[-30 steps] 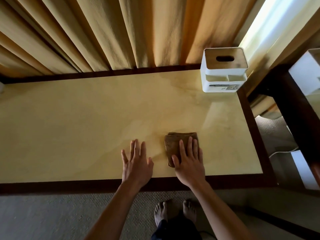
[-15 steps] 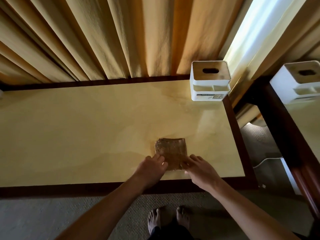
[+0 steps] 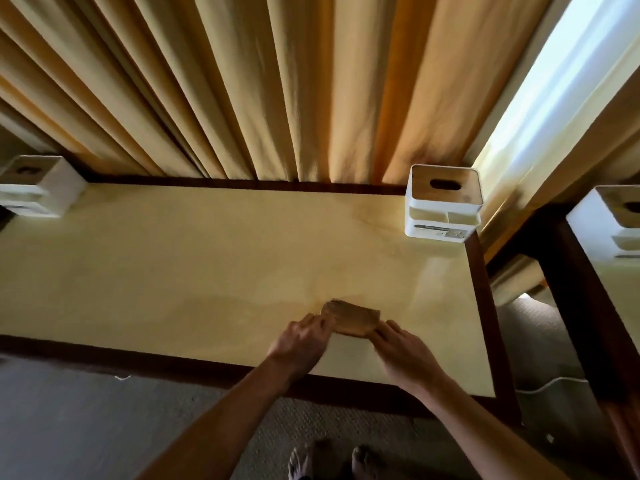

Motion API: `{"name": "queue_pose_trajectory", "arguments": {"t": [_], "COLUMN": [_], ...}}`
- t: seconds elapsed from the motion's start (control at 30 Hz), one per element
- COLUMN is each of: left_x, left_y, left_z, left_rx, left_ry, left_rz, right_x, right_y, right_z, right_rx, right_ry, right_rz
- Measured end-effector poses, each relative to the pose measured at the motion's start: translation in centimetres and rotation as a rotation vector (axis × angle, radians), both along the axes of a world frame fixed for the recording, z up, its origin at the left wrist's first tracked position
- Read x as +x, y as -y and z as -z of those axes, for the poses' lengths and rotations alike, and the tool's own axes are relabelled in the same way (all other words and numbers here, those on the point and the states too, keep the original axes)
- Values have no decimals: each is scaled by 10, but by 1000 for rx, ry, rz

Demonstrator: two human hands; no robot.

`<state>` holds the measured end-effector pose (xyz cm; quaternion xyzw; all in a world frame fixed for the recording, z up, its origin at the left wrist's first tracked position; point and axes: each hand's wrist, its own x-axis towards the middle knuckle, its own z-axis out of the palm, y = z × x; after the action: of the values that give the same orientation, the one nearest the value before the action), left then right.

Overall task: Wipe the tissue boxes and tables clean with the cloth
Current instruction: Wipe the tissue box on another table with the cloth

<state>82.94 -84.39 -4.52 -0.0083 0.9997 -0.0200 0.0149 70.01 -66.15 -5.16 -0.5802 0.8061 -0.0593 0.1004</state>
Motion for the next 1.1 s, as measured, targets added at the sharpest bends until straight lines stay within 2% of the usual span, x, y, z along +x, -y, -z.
{"name": "queue_pose_trajectory", "arguments": {"t": [0.23, 0.4, 0.7, 0.87, 1.1], "left_x": [32, 86, 226, 307, 382], "left_y": [50, 106, 232, 290, 360], "left_z": [-44, -68, -105, -111, -112], "left_rx": [70, 81, 69, 106, 165], "left_ry": [-41, -83, -44, -94, -61], "left_rz": [-103, -190, -407, -588, -720], "right_x": [18, 64, 186, 250, 314], "right_y": [54, 116, 272, 346, 435], "right_z": [-44, -73, -84, -89, -80], "right_rx": [-107, -111, -194, -242, -223], "right_ry": [-37, 85, 96, 168, 252], "right_rz": [-7, -42, -39, -36, -140]}}
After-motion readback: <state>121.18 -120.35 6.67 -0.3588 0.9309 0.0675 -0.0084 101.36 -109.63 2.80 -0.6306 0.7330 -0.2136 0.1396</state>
